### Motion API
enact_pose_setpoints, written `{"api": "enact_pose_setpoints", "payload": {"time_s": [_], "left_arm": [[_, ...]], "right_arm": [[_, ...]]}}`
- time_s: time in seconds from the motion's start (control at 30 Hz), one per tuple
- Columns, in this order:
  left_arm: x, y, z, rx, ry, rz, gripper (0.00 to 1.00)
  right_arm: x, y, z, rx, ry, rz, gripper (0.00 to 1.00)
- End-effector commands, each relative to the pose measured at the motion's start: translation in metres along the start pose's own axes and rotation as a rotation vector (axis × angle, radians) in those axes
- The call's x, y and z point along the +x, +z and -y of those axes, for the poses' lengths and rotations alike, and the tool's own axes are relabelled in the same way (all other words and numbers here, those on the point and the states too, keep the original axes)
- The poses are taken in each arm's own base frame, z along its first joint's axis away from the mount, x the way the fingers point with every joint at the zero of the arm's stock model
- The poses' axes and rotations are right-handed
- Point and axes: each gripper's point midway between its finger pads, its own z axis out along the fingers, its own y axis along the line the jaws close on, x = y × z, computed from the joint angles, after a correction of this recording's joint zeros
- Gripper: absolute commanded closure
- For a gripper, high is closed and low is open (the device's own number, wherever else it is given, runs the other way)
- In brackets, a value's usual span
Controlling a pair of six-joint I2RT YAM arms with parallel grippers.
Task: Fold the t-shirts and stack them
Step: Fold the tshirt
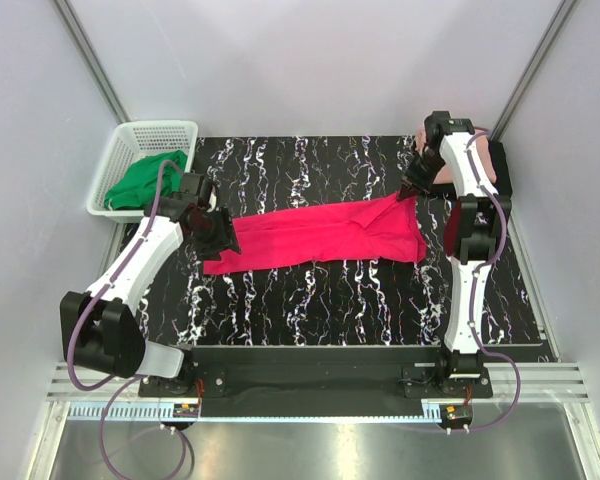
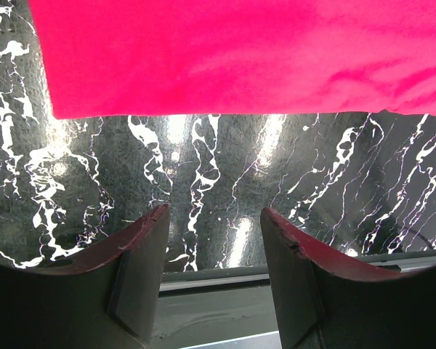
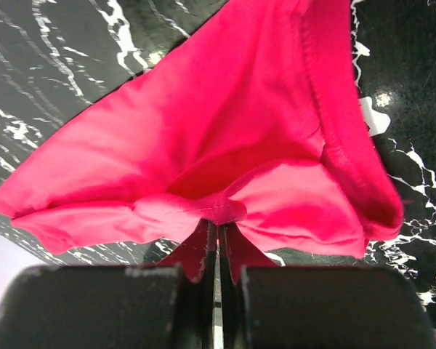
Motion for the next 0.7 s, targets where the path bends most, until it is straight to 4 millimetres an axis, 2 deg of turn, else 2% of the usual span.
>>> {"api": "enact_pose_setpoints", "payload": {"time_s": [0.0,0.2,0.23,0.27,0.4,0.53,0.67], "left_arm": [[-0.004,0.000,0.003,0.023,0.013,0.025,0.42],[-0.001,0.002,0.001,0.019,0.015,0.018,0.42],[0.000,0.003,0.000,0.018,0.015,0.016,0.42],[0.000,0.004,0.000,0.017,0.016,0.014,0.42],[-0.001,0.005,0.002,0.023,0.019,0.009,0.42],[-0.001,0.006,0.004,0.033,0.019,0.002,0.42],[0.002,0.007,0.004,0.039,0.027,-0.010,0.42]], "right_arm": [[-0.001,-0.022,-0.010,-0.037,-0.005,0.014,1.00],[0.002,-0.006,-0.010,-0.049,-0.012,-0.041,1.00],[0.005,0.000,-0.008,-0.044,-0.005,-0.063,0.96],[0.005,0.001,-0.010,-0.049,-0.015,-0.068,0.83],[0.005,0.008,-0.008,-0.047,-0.033,-0.079,0.82],[-0.003,-0.005,-0.020,-0.095,-0.061,-0.036,0.79],[-0.004,-0.046,-0.041,-0.178,-0.094,0.033,0.78]]}}
